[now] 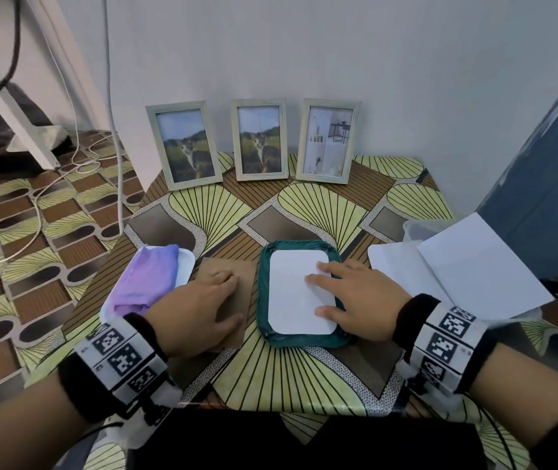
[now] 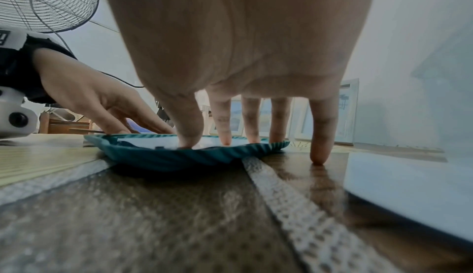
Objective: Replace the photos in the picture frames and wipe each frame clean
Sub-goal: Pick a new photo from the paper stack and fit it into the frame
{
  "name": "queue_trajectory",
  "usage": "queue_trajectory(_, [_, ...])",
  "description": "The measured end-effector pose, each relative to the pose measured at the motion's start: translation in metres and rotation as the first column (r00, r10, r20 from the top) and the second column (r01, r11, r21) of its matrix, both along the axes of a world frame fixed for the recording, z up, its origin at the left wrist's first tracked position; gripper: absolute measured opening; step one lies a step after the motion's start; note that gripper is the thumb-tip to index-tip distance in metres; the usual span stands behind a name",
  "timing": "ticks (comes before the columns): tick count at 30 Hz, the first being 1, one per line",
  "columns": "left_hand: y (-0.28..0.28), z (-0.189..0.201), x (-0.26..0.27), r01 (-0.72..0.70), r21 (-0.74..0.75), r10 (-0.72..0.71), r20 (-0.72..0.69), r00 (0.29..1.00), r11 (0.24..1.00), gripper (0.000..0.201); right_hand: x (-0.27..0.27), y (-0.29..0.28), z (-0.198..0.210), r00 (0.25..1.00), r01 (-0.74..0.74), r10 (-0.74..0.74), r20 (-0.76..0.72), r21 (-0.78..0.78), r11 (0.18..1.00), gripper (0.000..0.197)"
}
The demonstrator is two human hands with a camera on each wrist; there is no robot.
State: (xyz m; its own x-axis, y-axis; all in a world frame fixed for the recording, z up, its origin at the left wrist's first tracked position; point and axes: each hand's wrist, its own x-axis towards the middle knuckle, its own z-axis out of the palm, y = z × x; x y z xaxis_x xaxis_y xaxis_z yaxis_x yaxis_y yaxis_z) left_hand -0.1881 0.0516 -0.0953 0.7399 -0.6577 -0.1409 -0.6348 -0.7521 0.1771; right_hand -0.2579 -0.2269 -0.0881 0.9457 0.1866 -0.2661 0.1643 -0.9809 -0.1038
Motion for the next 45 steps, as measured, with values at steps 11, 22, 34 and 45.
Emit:
queue_trajectory(11, [-0.008, 0.028, 0.002, -0.163, -0.373, 0.127, -0.121, 0.985, 0.913, 0.022, 0.004, -0.005, -0.001, 1.0, -0.022, 0.023, -0.02, 0.031, 0.999, 0.06])
queue_trajectory(22, [-0.045, 0.045, 0.001, -0.083, -0.499, 0.018, -0.134, 0.991, 0.863, 0.042, -0.006, -0.012, 0.003, 0.995, 0.034, -0.056, 0.078, 0.26, 0.965, 0.059])
queue_trajectory(34, [-0.111, 0.041, -0.002, 0.096, -0.054, -0.094, 0.036, 0.995, 0.994, 0.029, -0.009, -0.021, -0.003, 0.994, 0.058, -0.079, 0.074, 0.25, 0.967, 0.052])
queue_trajectory(45, [-0.103, 0.039, 0.008, 0.12, -0.072, -0.125, -0.081, 0.989, 0.99, 0.048, -0.007, -0.023, -0.002, 0.996, 0.058, -0.072, 0.053, 0.22, 0.974, 0.058])
